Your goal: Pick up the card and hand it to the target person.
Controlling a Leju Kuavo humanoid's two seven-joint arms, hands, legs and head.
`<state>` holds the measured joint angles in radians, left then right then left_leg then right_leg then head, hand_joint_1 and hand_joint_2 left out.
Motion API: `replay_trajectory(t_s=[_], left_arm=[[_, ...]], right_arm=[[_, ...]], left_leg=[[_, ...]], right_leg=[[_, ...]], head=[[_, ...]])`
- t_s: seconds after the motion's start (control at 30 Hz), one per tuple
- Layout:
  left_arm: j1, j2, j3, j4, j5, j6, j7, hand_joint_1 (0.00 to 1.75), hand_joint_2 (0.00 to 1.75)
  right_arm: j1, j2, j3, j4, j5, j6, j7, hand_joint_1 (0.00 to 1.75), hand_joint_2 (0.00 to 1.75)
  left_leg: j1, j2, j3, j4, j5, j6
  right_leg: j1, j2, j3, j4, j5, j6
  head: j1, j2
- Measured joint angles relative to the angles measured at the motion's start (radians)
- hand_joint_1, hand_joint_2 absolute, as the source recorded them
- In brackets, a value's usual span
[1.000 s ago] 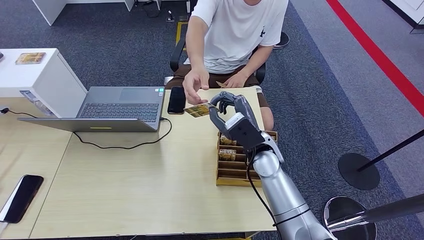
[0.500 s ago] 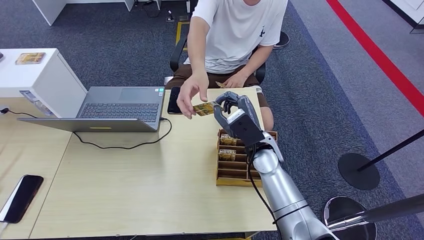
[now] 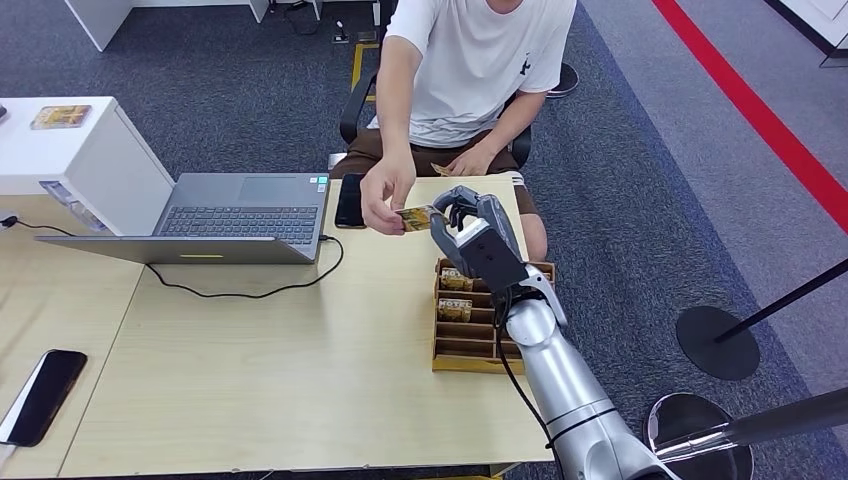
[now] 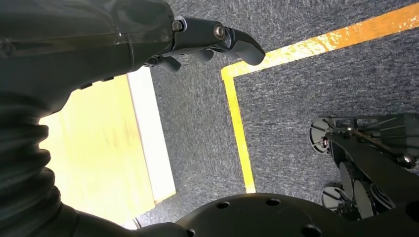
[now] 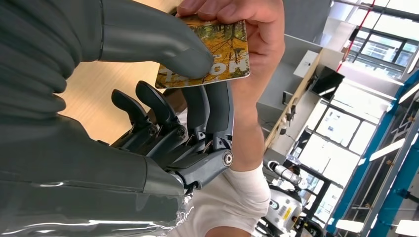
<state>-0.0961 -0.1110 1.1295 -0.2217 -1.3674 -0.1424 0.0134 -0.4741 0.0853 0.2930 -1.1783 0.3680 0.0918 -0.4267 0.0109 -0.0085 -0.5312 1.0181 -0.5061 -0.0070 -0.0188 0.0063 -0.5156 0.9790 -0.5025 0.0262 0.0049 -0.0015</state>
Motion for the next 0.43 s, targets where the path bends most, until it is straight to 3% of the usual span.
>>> replay_trajectory(t_s=[0.07, 0.13, 0.2, 0.27, 0.43], left_arm=[[0.000, 0.000, -0.001, 0.000, -0.003, -0.001, 0.001, 0.00, 0.00], [0.000, 0.000, -0.003, 0.000, -0.005, -0.001, 0.002, 0.00, 0.00], [0.000, 0.000, -0.005, 0.000, -0.004, -0.001, 0.002, 0.00, 0.00], [0.000, 0.000, -0.005, 0.000, -0.002, -0.001, 0.003, 0.00, 0.00], [0.000, -0.003, -0.005, 0.000, 0.003, -0.001, 0.011, 0.00, 0.00]], right_arm=[[-0.001, 0.000, 0.000, 0.003, 0.002, 0.000, -0.001, 0.85, 1.75], [-0.002, 0.002, 0.000, 0.007, 0.004, 0.000, -0.002, 0.64, 1.75], [-0.003, 0.005, 0.000, 0.011, 0.004, 0.000, -0.003, 0.24, 1.75], [-0.005, 0.007, 0.000, 0.015, 0.004, 0.003, -0.004, 0.00, 1.75], [-0.007, 0.008, 0.000, 0.021, -0.001, 0.013, -0.006, 0.00, 1.75]], left_leg=[[0.000, 0.000, 0.000, 0.000, 0.000, 0.000], [0.000, 0.000, 0.000, 0.000, 0.000, 0.000], [0.000, 0.000, 0.000, 0.000, 0.000, 0.000], [0.000, 0.000, 0.000, 0.000, 0.000, 0.000], [0.000, 0.000, 0.000, 0.000, 0.000, 0.000]], right_leg=[[0.000, 0.000, 0.000, 0.000, 0.000, 0.000], [0.000, 0.000, 0.000, 0.000, 0.000, 0.000], [0.000, 0.000, 0.000, 0.000, 0.000, 0.000], [0.000, 0.000, 0.000, 0.000, 0.000, 0.000], [0.000, 0.000, 0.000, 0.000, 0.000, 0.000]], head=[[0.000, 0.000], [0.000, 0.000], [0.000, 0.000], [0.000, 0.000], [0.000, 0.000]])
